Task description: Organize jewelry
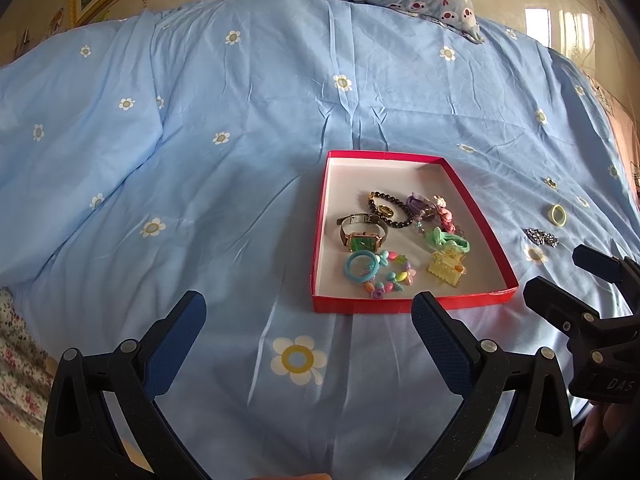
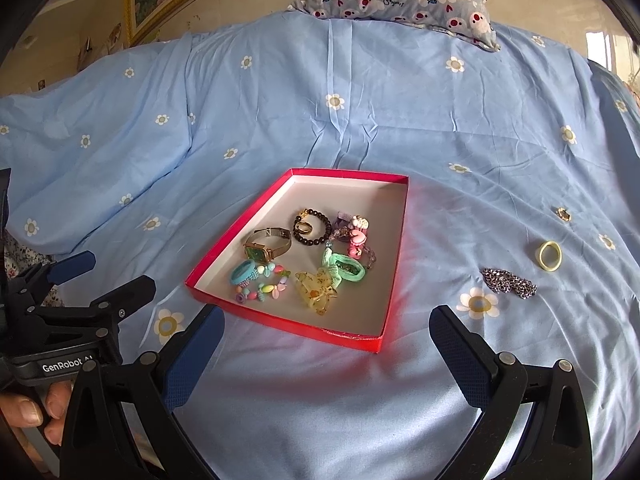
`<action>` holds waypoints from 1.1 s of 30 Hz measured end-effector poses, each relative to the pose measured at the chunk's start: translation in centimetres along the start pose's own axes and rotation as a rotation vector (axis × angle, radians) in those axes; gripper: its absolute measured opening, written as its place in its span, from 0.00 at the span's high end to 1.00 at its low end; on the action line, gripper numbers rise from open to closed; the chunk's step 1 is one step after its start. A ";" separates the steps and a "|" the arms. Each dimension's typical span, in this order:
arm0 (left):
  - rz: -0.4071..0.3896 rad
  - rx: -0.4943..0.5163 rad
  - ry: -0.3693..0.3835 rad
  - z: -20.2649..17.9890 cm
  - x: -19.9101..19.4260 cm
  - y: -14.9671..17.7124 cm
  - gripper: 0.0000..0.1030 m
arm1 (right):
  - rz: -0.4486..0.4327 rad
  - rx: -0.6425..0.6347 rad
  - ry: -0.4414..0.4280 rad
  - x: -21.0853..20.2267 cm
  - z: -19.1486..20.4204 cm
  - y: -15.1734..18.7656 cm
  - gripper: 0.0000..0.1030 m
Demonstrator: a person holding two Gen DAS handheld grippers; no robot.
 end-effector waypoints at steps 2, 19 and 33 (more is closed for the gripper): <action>0.000 -0.001 0.000 0.0 0.0 0.0 0.00 | -0.003 -0.001 -0.002 -0.1 0.0 -0.1 0.00; -0.018 0.008 -0.001 -0.3 -0.5 -0.1 0.00 | -0.008 -0.003 -0.017 -0.4 0.5 -0.2 0.00; -0.012 0.002 -0.005 -0.3 -0.4 0.0 0.00 | -0.007 -0.002 -0.017 -0.4 0.5 -0.2 0.00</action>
Point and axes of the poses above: each gripper's, at about its wrist camera, not at the fingertips, and x roughly the way its jaws point, z to its left, y to its underside, the point moved 7 cm from there along x, roughly the way its jaws point, and after that the axes turned 6 degrees about x, right-handed, at the moved point
